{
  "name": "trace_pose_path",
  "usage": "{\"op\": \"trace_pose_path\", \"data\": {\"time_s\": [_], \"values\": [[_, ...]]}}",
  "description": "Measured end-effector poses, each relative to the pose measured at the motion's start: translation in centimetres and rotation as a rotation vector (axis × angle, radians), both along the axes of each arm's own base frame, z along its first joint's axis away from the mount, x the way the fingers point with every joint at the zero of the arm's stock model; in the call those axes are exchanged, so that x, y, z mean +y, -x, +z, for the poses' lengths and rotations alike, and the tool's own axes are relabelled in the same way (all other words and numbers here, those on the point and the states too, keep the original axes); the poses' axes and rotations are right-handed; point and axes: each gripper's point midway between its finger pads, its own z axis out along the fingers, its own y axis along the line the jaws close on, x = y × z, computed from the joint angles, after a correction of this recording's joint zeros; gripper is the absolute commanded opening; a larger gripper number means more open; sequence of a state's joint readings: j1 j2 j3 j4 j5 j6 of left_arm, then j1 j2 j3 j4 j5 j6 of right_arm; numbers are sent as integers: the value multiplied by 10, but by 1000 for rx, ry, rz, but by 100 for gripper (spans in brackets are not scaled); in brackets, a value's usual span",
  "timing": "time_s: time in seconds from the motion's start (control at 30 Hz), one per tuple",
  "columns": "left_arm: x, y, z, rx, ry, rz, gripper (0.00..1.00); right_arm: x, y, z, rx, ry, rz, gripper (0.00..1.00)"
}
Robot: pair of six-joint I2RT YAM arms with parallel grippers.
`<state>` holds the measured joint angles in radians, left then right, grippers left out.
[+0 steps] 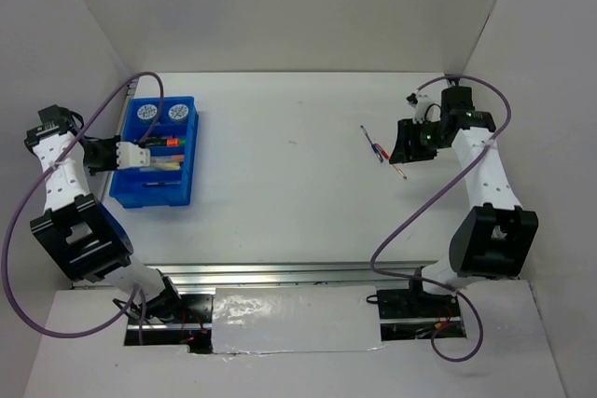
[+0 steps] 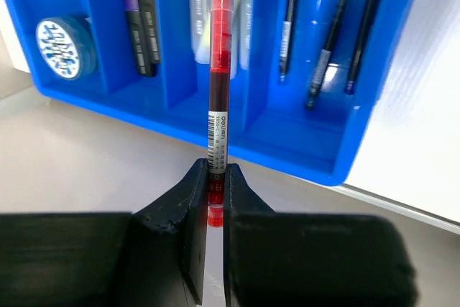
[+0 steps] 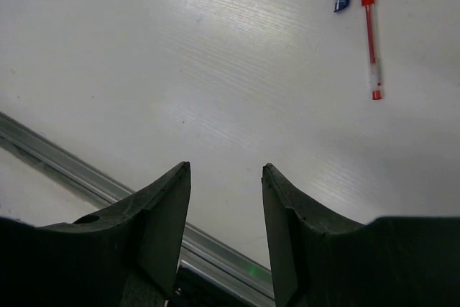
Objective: Sort the stationery into containers
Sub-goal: Place the pen in the storage box.
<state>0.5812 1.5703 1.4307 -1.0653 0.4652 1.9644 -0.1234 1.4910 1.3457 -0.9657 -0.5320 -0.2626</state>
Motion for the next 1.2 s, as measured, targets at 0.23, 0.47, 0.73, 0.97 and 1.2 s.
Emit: {"op": "trace_pose_path", "data": {"time_s": [0.23, 0.47, 0.73, 0.97, 1.2], "values": [[-8, 27, -41, 91, 23, 16, 3, -10, -3, 3, -19, 36, -29, 51], [-22, 25, -56, 113, 2, -32, 4, -15, -11, -2, 2, 31, -44, 51], [-32, 11, -56, 110, -38, -86, 18, -14, -25, 12, -37, 17, -39, 51], [-35, 4, -60, 136, -55, -114, 34, -14, -40, 15, -42, 9, -24, 51], [-32, -4, -52, 137, -67, -117, 44, -10, -45, 5, -15, 10, -6, 50]]}}
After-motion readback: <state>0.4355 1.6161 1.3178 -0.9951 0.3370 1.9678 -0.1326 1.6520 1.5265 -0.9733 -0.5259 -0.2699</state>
